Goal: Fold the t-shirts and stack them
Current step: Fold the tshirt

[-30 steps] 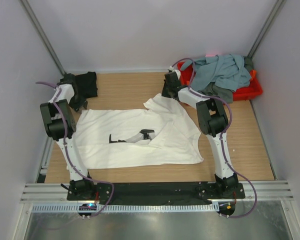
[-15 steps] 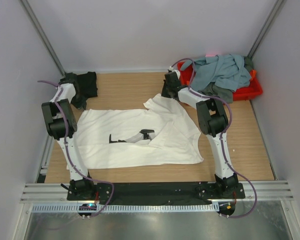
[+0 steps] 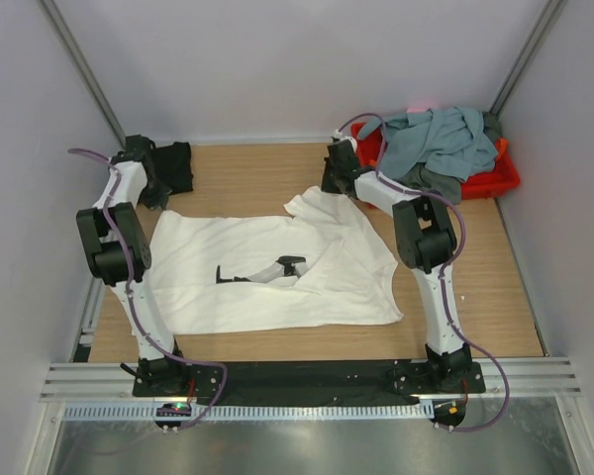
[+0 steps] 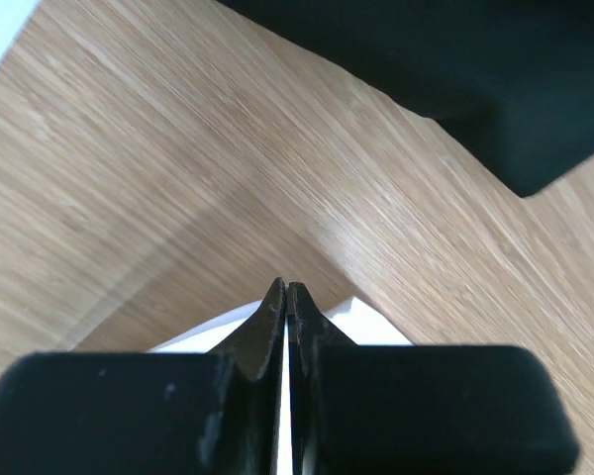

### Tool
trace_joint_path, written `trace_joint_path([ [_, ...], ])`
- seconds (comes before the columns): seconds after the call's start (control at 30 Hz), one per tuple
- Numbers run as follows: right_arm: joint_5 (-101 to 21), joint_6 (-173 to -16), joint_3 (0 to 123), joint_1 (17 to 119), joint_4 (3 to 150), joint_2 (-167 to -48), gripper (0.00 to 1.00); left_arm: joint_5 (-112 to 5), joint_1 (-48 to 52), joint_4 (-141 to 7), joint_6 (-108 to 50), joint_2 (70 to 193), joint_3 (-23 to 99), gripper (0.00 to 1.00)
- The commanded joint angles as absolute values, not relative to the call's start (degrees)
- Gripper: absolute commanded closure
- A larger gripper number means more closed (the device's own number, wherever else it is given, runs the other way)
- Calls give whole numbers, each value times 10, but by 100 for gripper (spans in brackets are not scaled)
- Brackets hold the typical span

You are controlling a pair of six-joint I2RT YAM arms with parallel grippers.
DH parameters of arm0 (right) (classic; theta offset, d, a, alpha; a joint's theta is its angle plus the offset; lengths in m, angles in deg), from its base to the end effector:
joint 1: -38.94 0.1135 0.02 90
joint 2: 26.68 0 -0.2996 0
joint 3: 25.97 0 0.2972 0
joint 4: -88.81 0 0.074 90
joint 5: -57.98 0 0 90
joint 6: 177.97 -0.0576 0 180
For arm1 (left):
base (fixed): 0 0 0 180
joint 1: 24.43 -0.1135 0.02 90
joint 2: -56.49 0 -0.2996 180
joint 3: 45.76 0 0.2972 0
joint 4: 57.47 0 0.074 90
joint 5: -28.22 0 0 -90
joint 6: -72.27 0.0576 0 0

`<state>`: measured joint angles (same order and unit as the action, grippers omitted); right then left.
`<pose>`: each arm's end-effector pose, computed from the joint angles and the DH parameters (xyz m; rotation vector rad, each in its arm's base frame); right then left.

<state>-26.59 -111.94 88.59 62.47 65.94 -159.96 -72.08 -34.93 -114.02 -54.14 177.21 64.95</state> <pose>0.5570 0.2366 0.1490 0.0582 2.3129 0.3184 0.5072 0.1045 0.1995 -1.1217 2.4583 0.1116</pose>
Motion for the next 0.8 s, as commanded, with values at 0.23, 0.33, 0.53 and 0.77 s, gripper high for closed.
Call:
trace_joint_path([
  [0.23, -265, -1077, 840, 628, 632, -1424, 98, -723, -365, -1152, -522, 1656, 617, 100],
  [0.33, -276, -1077, 807, 628, 633, -1394, 99, -722, -372, -1150, -514, 1625, 598, 100],
  [0.53, -287, -1090, 751, 628, 615, -1331, 99, -723, -388, -1153, -502, 1572, 554, 100],
  [0.77, -295, -1094, 645, 633, 616, -1208, 99, -711, -402, -1140, -501, 1533, 504, 100],
])
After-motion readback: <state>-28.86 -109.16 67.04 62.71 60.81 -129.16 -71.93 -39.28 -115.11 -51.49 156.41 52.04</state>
